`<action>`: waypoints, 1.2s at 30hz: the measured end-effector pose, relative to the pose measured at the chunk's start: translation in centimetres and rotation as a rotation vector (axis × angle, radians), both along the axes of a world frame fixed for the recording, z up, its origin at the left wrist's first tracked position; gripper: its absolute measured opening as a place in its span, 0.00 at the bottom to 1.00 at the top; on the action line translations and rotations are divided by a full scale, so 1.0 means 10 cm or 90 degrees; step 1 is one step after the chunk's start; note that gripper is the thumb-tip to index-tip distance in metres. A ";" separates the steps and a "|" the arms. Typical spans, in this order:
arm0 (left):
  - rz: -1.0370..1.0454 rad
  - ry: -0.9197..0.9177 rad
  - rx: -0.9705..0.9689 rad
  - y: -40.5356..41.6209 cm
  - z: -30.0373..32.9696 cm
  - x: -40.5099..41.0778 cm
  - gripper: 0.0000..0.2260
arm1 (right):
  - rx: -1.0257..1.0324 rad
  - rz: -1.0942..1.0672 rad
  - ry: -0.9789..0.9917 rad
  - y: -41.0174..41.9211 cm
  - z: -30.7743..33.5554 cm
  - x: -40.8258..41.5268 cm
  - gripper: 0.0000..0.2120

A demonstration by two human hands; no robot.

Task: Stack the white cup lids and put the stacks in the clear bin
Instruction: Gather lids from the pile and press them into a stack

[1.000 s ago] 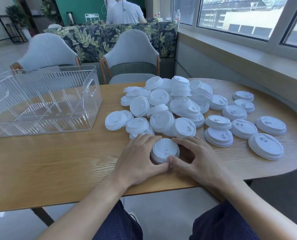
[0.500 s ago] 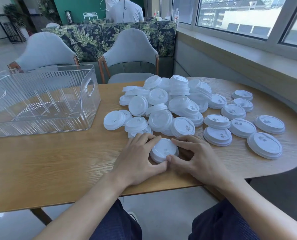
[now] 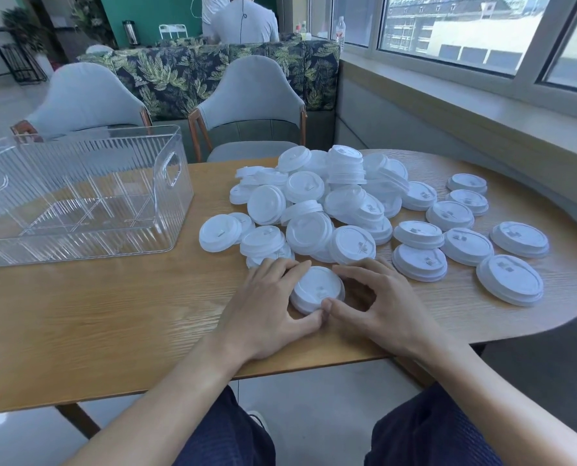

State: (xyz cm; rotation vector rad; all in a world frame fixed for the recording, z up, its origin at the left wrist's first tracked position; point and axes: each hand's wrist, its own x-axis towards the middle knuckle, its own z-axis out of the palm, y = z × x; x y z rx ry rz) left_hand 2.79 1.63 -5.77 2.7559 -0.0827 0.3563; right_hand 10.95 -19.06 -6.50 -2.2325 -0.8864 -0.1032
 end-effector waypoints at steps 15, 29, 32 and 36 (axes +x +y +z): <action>0.020 -0.027 -0.043 0.01 -0.01 0.01 0.37 | 0.040 -0.188 -0.072 0.06 0.03 0.22 0.35; 0.035 -0.017 -0.059 0.01 0.01 -0.01 0.38 | -0.008 -0.167 -0.061 0.09 -0.02 0.39 0.41; 0.036 -0.014 -0.064 0.01 0.01 -0.01 0.38 | 0.002 -0.164 -0.061 0.09 -0.03 0.40 0.39; 0.036 -0.010 -0.065 0.00 0.01 -0.01 0.37 | 0.012 -0.170 -0.057 0.10 -0.04 0.40 0.38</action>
